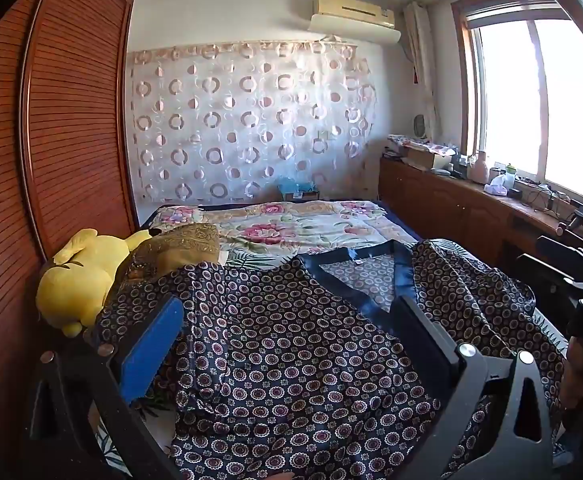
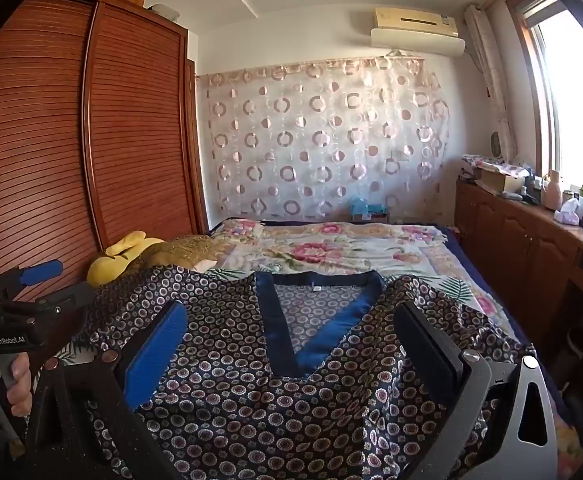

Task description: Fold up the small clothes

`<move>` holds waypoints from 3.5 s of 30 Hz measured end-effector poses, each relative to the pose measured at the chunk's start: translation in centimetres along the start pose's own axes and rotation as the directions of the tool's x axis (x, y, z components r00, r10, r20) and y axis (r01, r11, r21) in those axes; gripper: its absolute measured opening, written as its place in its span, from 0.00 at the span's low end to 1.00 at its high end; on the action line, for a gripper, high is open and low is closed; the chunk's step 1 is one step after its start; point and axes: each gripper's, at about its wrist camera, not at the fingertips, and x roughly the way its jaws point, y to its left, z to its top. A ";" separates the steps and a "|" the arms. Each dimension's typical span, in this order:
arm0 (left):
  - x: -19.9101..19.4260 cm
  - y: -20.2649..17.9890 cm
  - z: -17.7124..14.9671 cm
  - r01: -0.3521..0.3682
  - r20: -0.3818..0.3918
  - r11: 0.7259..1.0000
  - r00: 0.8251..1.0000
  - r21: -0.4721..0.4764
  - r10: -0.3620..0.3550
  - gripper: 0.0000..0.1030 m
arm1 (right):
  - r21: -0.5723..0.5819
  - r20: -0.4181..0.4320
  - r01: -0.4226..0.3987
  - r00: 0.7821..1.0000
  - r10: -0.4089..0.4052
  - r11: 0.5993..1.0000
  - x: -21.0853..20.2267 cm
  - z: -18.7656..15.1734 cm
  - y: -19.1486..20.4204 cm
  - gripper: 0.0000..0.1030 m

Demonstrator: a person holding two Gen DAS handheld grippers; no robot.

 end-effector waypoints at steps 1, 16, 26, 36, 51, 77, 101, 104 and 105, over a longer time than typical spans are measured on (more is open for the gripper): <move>0.0 0.0 0.0 -0.003 0.000 1.000 1.000 0.003 0.003 1.00 | 0.001 0.001 -0.001 1.000 0.001 1.000 0.0 0.0 0.0 1.00; -0.7 0.7 0.3 -0.009 -0.007 1.000 1.000 0.001 0.009 1.00 | -0.001 -0.003 0.002 1.000 -0.002 1.000 -0.1 -0.1 0.0 1.00; -0.6 0.1 0.4 -0.014 -0.003 1.000 1.000 0.008 0.014 1.00 | 0.002 -0.005 0.001 1.000 -0.001 1.000 0.0 0.0 0.0 1.00; -0.6 0.0 0.4 -0.015 -0.002 1.000 1.000 0.009 0.015 1.00 | 0.003 -0.005 0.003 1.000 -0.003 1.000 0.0 -0.1 0.1 1.00; -0.8 0.2 0.8 -0.014 0.002 1.000 1.000 0.011 0.014 1.00 | 0.006 -0.004 0.003 1.000 -0.003 1.000 -0.1 0.0 0.1 1.00; -1.0 0.1 1.0 -0.017 0.008 1.000 1.000 0.016 0.017 1.00 | 0.008 0.000 0.000 1.000 0.000 1.000 -0.1 0.0 0.0 1.00; -0.7 0.5 1.1 -0.027 -0.013 1.000 1.000 -0.004 0.027 1.00 | 0.017 -0.025 -0.013 1.000 0.013 1.000 0.5 -0.3 -0.1 1.00; -0.3 0.8 0.8 -0.035 -0.020 0.999 0.999 -0.009 0.035 1.00 | 0.024 -0.036 -0.013 0.999 0.013 1.000 0.9 -0.3 -0.3 1.00; -0.2 0.9 0.7 -0.038 -0.022 0.999 0.999 -0.009 0.038 1.00 | 0.026 -0.039 -0.013 0.999 0.014 1.000 1.0 -0.3 -0.3 1.00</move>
